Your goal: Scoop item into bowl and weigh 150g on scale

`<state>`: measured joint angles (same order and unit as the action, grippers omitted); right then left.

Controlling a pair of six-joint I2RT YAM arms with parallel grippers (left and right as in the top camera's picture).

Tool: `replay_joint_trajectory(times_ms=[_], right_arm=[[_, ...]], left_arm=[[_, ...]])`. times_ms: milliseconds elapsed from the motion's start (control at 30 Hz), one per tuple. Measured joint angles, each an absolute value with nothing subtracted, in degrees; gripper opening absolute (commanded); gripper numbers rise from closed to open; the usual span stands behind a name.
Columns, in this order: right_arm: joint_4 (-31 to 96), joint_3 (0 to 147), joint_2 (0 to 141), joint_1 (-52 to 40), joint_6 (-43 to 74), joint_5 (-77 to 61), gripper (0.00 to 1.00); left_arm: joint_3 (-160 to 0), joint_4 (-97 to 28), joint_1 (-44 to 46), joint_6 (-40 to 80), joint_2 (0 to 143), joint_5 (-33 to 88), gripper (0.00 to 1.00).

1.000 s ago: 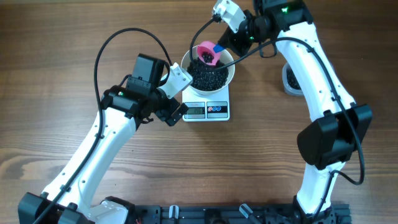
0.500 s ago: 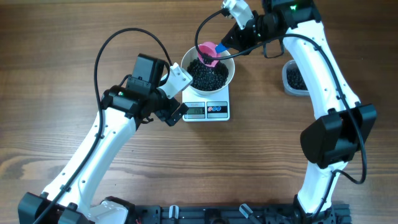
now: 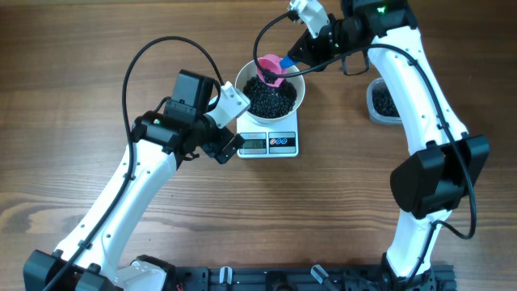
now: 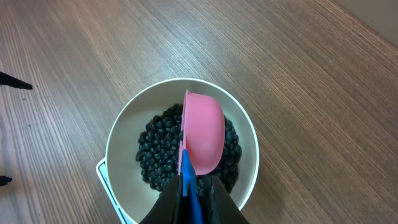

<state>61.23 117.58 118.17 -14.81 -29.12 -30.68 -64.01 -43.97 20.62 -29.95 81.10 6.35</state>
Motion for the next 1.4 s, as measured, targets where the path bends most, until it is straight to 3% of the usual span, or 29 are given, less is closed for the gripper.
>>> replay_joint_trajectory(times_ms=[1400], right_arm=[[57.76, 117.58, 118.15, -18.35, -34.83, -24.29, 0.04]], left_arm=[[-64.01, -43.97, 20.62, -29.95, 81.10, 6.35, 1.00]])
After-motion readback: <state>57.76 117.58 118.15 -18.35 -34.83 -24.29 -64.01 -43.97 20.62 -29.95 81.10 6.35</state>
